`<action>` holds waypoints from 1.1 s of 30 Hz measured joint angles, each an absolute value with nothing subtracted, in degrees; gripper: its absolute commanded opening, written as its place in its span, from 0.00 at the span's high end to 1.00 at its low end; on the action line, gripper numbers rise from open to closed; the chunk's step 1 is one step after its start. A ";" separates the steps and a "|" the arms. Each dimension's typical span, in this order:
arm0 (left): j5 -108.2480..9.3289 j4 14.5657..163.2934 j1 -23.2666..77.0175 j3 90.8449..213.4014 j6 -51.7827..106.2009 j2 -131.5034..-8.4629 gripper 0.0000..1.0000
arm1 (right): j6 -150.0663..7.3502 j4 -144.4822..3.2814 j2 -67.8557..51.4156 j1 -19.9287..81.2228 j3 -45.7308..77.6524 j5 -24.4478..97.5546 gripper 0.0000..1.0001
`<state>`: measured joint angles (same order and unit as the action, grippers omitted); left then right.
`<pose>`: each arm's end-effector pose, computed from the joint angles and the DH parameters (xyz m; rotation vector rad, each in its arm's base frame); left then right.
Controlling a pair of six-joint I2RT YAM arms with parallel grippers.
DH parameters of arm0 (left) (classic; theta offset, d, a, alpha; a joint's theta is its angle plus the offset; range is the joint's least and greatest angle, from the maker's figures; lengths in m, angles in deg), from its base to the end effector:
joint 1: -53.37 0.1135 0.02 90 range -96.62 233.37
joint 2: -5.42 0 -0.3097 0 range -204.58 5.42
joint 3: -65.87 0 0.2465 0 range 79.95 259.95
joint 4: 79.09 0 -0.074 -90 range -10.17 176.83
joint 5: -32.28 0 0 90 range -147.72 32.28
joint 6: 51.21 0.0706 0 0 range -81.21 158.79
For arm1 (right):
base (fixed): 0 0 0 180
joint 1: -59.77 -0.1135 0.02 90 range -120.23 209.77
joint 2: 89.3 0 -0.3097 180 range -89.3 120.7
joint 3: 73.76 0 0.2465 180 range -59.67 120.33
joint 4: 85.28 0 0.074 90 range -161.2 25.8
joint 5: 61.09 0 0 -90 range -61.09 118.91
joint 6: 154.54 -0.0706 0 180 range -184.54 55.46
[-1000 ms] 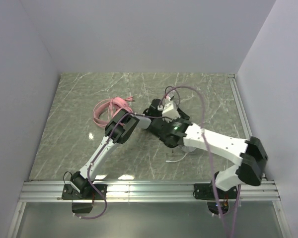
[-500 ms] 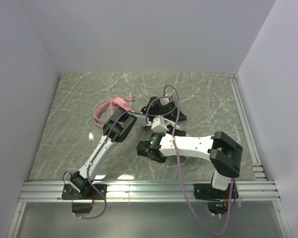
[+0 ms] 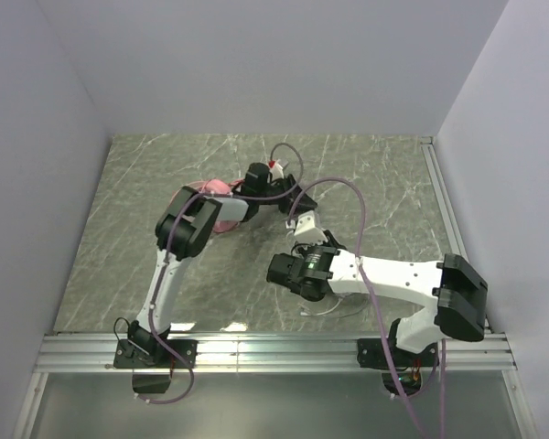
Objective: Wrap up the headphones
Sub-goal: Pass the headphones from the right arm to the left
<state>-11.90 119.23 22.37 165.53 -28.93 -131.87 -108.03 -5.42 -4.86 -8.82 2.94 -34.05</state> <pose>0.4531 -0.3313 0.1323 -0.0675 2.3094 -1.8002 0.1457 0.1993 0.2825 -0.4331 2.0702 -0.6866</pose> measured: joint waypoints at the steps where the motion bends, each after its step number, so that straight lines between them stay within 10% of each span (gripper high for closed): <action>1: -12.53 118.40 22.90 164.51 -28.00 -129.75 0.60 | -108.42 -5.44 -4.57 -8.82 2.65 -34.05 1.00; 17: -19.85 100.65 26.13 158.13 -15.58 -99.65 0.56 | -129.97 5.80 5.79 -9.72 2.96 -44.63 1.00; 21: -24.55 92.37 26.68 154.89 -10.16 -91.74 0.48 | -131.17 6.08 5.79 -9.87 2.96 -44.84 1.00; 22: -26.13 90.07 27.05 153.40 -9.24 -89.18 0.15 | -131.37 6.10 5.79 -9.96 2.96 -44.89 1.00; 25: -29.62 84.83 28.43 149.86 -8.15 -83.37 0.01 | -132.09 6.08 5.77 -10.24 2.96 -45.22 1.00; 33: -31.13 79.51 34.46 137.75 -13.13 -70.30 0.01 | -133.56 6.01 5.77 -10.59 3.02 -45.98 1.00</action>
